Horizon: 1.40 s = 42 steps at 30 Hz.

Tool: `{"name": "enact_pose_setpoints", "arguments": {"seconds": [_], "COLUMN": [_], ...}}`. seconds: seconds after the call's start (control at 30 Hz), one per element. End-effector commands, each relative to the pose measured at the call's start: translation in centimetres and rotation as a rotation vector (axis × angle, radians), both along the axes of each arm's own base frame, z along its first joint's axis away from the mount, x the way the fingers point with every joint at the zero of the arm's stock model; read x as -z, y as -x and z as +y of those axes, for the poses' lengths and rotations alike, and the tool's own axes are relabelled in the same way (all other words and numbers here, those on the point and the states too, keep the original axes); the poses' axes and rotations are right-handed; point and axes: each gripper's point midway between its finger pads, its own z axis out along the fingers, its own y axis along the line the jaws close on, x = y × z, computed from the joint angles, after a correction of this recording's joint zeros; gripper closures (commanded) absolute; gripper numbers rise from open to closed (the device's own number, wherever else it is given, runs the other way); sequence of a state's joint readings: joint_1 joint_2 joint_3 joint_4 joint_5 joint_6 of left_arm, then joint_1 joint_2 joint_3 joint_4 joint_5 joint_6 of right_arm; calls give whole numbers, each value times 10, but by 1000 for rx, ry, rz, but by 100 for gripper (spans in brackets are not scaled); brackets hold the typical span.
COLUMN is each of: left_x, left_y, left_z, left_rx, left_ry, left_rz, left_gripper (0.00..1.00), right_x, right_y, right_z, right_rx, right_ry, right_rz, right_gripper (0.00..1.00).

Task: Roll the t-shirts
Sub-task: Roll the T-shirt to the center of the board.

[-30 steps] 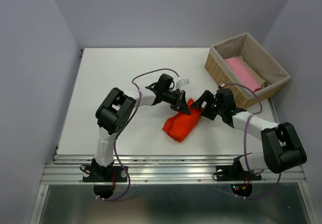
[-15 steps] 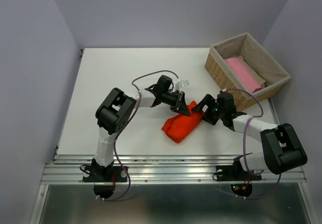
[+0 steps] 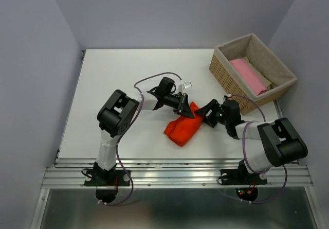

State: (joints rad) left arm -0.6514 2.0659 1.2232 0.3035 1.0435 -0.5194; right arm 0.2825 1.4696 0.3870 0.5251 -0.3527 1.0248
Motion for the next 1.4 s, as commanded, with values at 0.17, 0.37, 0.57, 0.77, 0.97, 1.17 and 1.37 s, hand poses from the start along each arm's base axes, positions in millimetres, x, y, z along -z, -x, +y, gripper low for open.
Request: {"name": "enact_pose_setpoints", "arguments": {"seconds": [0.17, 0.37, 0.57, 0.77, 0.97, 1.17, 1.37], "left_x": [-15, -13, -19, -38, -46, -54, -57], "left_y": [4, -1, -17, -28, -32, -9, 26], "left_z": [0, 8, 25, 45, 66, 74, 65], "left_rx": [55, 41, -8, -80, -203, -277, -282], "left_ry": [74, 59, 18, -20, -102, -163, -215], "left_rz": [-15, -11, -59, -130, -168, -197, -233], "left_gripper": [100, 100, 53, 33, 40, 48, 18], "right_x": [-24, -8, -1, 13, -1, -41, -59], "right_y": [-2, -2, -10, -9, -3, -11, -19], "right_z": [8, 3, -19, -34, -50, -61, -50], "right_rx": [-31, -22, 32, 58, 65, 63, -4], "right_ry": [-76, -4, 180, 286, 382, 467, 580], "right_rz": [-121, -20, 61, 134, 106, 10, -30], "right_gripper": [71, 97, 99, 63, 28, 28, 28]}}
